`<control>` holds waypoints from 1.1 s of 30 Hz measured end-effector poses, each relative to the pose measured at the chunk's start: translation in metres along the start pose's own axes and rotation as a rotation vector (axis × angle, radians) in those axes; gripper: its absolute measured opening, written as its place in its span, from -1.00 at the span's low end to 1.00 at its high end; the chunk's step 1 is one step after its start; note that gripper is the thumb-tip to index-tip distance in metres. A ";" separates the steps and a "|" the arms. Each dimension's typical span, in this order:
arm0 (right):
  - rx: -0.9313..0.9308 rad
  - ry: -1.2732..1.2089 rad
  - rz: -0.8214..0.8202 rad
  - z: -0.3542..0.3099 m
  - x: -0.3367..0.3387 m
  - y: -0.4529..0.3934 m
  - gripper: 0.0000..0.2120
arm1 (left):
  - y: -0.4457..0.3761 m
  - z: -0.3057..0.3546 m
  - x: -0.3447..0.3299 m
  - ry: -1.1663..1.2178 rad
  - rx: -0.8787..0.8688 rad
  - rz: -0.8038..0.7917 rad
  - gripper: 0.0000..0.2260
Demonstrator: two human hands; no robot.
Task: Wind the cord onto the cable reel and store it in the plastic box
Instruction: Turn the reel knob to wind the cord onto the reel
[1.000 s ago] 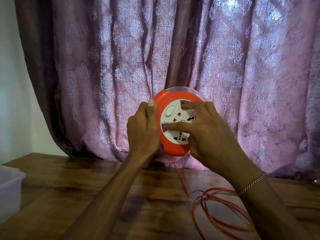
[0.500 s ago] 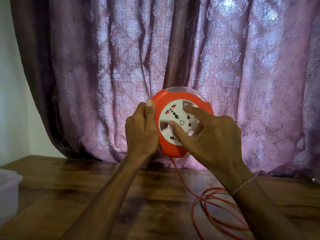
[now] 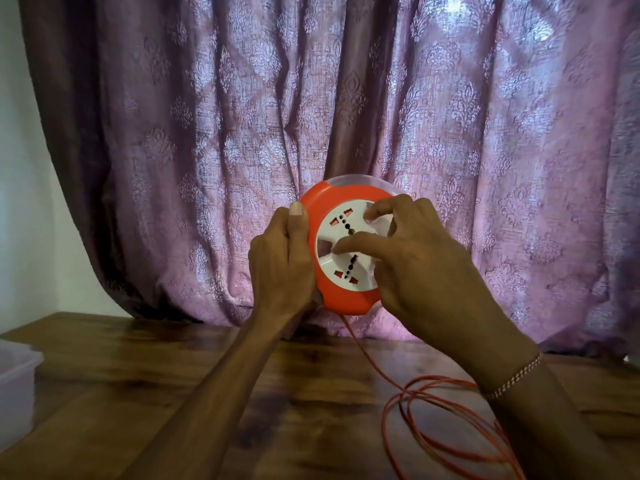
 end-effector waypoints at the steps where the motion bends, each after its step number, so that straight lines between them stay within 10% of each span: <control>1: -0.001 0.017 -0.048 -0.001 -0.003 0.000 -0.53 | 0.000 -0.001 -0.001 0.009 0.002 0.001 -0.58; 6: -0.008 0.106 -0.133 -0.003 -0.010 -0.002 -0.44 | -0.002 -0.002 -0.001 0.034 0.007 -0.001 -0.58; 19: -0.245 0.000 0.332 0.009 0.010 0.006 -0.48 | -0.001 0.001 -0.001 0.018 -0.001 0.013 -0.58; 26: 0.007 -0.012 0.184 0.003 0.008 -0.001 -0.78 | -0.004 -0.002 0.003 0.021 0.011 0.032 -0.58; 33: 0.060 0.039 -0.094 -0.005 -0.012 -0.002 -0.45 | -0.003 -0.003 0.003 0.005 0.018 0.023 -0.56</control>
Point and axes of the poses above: each hand's wrist, its own y-axis away from the middle knuckle, its own x-axis out of the back of the hand, z = x × y, the point moved 8 cm from there along -y, towards the middle knuckle, and after that the axes turned 4 degrees about -z, right-handed, at the moved point
